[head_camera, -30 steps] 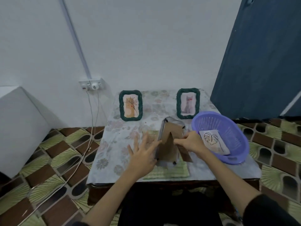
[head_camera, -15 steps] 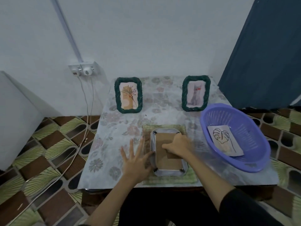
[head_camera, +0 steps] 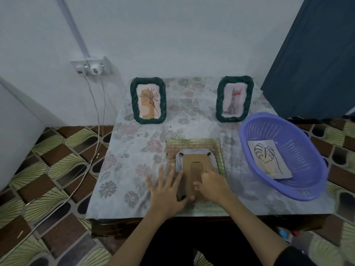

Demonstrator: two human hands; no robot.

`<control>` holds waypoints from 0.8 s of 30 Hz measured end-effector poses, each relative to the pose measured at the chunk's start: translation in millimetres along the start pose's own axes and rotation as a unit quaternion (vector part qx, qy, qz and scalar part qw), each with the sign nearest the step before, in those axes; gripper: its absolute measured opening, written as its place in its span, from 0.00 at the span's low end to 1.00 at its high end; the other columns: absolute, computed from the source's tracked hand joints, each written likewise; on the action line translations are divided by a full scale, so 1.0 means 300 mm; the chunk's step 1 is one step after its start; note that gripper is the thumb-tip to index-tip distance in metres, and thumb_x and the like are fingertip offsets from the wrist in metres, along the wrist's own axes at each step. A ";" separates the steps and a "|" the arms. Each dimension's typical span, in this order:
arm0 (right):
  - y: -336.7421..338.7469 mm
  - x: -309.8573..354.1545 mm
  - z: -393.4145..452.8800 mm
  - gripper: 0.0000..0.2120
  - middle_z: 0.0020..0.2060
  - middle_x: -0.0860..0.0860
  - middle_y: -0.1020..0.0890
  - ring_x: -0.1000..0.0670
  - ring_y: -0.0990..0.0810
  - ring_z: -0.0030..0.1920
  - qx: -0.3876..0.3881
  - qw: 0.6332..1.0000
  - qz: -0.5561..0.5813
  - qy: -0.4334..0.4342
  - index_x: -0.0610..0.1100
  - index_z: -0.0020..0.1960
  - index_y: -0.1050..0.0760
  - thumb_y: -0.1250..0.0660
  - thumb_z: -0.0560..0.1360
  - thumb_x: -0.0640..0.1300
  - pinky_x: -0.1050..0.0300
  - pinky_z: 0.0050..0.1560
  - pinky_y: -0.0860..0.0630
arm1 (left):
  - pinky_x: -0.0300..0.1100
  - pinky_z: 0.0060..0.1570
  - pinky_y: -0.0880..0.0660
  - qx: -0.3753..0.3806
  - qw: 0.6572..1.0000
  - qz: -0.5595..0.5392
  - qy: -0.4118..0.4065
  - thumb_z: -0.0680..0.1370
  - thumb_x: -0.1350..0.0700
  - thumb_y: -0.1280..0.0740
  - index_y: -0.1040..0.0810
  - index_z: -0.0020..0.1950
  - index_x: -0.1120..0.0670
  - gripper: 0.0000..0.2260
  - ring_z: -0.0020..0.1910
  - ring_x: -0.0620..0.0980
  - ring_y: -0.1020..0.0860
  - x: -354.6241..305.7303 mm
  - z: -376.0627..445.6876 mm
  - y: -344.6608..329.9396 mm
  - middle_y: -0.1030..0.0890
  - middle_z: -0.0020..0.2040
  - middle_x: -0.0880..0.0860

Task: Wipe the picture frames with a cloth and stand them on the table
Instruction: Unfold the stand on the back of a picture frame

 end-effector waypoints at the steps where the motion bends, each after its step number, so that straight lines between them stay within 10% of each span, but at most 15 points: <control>1: -0.006 -0.026 0.000 0.09 0.55 0.44 0.27 0.44 0.25 0.53 0.011 0.999 0.037 0.006 0.40 0.49 0.28 0.38 0.77 0.47 0.52 0.44 0.26 | 0.75 0.49 0.35 0.013 1.000 0.007 -0.009 0.71 0.26 0.57 0.29 0.69 0.41 0.35 0.67 0.63 0.30 -0.007 -0.002 -0.005 0.30 0.71 0.52; 4: 0.001 -0.096 -0.022 0.09 0.46 0.47 0.24 0.46 0.23 0.47 0.010 0.989 0.150 0.002 0.41 0.51 0.23 0.34 0.72 0.41 0.52 0.46 0.23 | 0.77 0.51 0.37 -0.011 0.997 0.031 -0.064 0.71 0.28 0.50 0.34 0.70 0.36 0.30 0.69 0.65 0.32 -0.028 -0.004 0.033 0.40 0.76 0.50; 8: -0.010 -0.154 -0.097 0.04 0.34 0.55 0.25 0.56 0.26 0.37 -0.011 0.981 0.195 0.006 0.46 0.39 0.23 0.30 0.69 0.39 0.68 0.37 0.30 | 0.73 0.64 0.63 0.022 0.996 0.003 -0.084 0.74 0.31 0.44 0.50 0.74 0.33 0.30 0.75 0.60 0.65 -0.042 0.015 0.052 0.66 0.76 0.46; 21: -0.068 -0.126 -0.179 0.03 0.44 0.53 0.30 0.50 0.30 0.52 -0.097 0.986 0.126 0.053 0.41 0.40 0.21 0.30 0.69 0.40 0.59 0.50 0.30 | 0.71 0.65 0.64 0.071 0.995 0.001 -0.064 0.76 0.34 0.44 0.52 0.75 0.34 0.29 0.74 0.60 0.66 -0.069 -0.006 0.086 0.66 0.77 0.47; 24: -0.038 -0.109 -0.165 0.14 0.53 0.51 0.26 0.49 0.29 0.59 -0.114 0.983 0.125 0.077 0.43 0.54 0.22 0.31 0.69 0.42 0.59 0.56 0.30 | 0.68 0.67 0.63 0.037 0.997 -0.037 -0.051 0.76 0.37 0.41 0.48 0.75 0.36 0.29 0.76 0.57 0.61 -0.066 -0.022 0.077 0.59 0.78 0.46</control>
Point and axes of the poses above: each hand's wrist, its own z-axis towards the middle knuckle, its own y-axis out of the back of the hand, x = y × z, the point moved 2 cm from there along z, towards the middle knuckle
